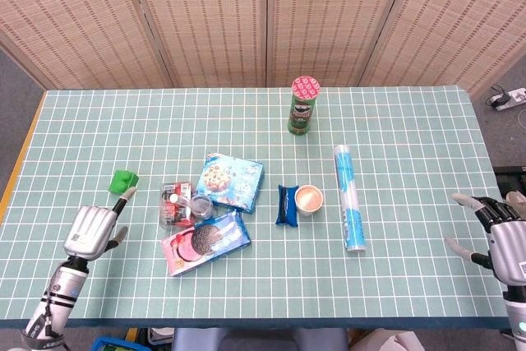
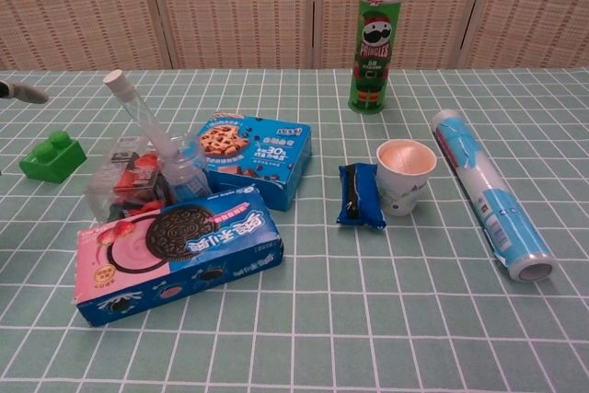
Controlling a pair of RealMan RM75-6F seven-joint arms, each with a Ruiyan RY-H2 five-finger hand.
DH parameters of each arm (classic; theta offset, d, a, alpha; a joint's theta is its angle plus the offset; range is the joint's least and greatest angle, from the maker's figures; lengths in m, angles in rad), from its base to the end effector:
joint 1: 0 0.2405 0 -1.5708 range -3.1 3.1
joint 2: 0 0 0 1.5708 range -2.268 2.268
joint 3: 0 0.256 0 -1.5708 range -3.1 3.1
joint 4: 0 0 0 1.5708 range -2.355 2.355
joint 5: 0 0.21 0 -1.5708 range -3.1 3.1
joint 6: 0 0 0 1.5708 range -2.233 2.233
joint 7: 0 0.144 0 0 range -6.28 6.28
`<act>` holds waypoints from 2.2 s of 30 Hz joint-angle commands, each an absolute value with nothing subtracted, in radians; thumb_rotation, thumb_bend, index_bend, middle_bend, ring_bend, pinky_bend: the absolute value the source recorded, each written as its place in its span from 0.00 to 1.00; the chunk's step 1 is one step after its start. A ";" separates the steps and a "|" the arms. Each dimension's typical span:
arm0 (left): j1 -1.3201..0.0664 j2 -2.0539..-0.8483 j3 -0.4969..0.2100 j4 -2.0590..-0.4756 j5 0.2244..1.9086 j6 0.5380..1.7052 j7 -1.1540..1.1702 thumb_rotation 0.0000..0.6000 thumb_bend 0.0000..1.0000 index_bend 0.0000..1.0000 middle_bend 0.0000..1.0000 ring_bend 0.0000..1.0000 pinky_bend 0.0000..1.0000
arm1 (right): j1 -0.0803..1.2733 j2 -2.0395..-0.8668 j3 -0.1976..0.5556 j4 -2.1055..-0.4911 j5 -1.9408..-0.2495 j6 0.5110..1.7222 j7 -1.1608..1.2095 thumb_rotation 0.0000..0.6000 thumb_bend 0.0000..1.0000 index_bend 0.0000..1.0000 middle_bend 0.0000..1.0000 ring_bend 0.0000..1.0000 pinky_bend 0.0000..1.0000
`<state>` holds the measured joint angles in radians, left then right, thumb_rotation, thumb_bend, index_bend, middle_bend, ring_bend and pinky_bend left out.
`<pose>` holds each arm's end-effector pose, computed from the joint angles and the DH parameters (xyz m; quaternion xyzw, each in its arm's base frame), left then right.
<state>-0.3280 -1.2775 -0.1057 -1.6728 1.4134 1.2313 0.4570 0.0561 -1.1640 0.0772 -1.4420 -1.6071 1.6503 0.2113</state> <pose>-0.2422 0.2521 0.0802 -0.7154 -0.2995 -0.3247 0.5414 -0.3180 -0.1764 0.1791 0.5687 -0.3413 0.4818 0.5727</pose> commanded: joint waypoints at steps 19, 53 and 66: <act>-0.444 -1.339 -0.115 -1.807 1.295 1.148 0.680 1.00 0.36 0.07 1.00 0.99 1.00 | 0.049 -1.152 0.075 -1.441 -1.611 1.657 0.240 1.00 0.05 0.28 0.36 0.29 0.35; -0.599 -1.380 -0.150 -1.920 1.119 1.140 0.858 1.00 0.38 0.08 1.00 0.99 1.00 | 0.037 -1.136 0.082 -1.425 -1.606 1.678 0.303 1.00 0.05 0.28 0.36 0.29 0.35; -0.608 -1.321 -0.173 -1.914 1.121 1.065 0.545 1.00 0.35 0.17 1.00 1.00 1.00 | 0.041 -1.135 0.082 -1.424 -1.599 1.661 0.307 1.00 0.05 0.28 0.36 0.29 0.35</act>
